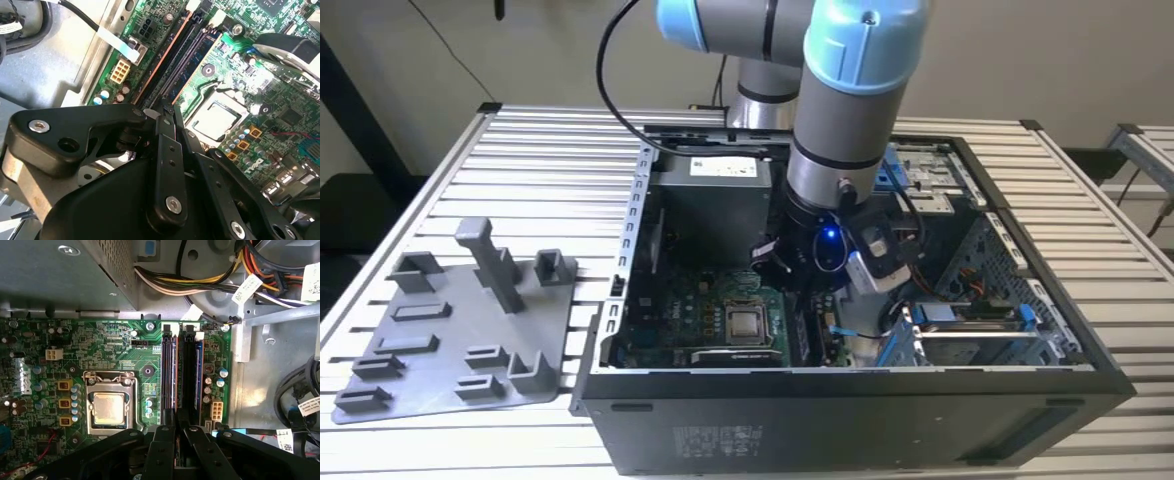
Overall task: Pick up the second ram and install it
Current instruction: 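Insert the second ram into the second slot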
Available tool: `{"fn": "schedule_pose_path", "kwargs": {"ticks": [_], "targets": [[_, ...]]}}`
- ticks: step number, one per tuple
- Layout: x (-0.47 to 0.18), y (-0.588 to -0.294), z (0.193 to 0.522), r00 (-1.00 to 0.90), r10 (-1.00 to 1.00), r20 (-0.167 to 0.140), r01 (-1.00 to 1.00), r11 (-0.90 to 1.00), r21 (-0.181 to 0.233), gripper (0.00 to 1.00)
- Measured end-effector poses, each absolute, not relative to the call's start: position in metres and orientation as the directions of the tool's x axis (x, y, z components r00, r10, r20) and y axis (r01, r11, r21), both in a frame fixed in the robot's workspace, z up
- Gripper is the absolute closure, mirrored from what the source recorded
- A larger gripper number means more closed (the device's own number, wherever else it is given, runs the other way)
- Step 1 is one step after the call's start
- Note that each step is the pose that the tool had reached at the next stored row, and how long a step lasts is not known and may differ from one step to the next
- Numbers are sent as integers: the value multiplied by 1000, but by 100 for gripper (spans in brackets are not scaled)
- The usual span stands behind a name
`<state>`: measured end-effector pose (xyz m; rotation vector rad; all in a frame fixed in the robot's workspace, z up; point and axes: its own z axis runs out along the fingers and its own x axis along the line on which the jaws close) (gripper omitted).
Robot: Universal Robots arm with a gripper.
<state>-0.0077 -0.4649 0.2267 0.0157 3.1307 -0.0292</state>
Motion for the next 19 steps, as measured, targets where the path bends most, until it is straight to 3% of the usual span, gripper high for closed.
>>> {"fn": "schedule_pose_path", "kwargs": {"ticks": [19], "targets": [[-7,-466,226,-1000,14,-11,14,1000,-15,86]]}}
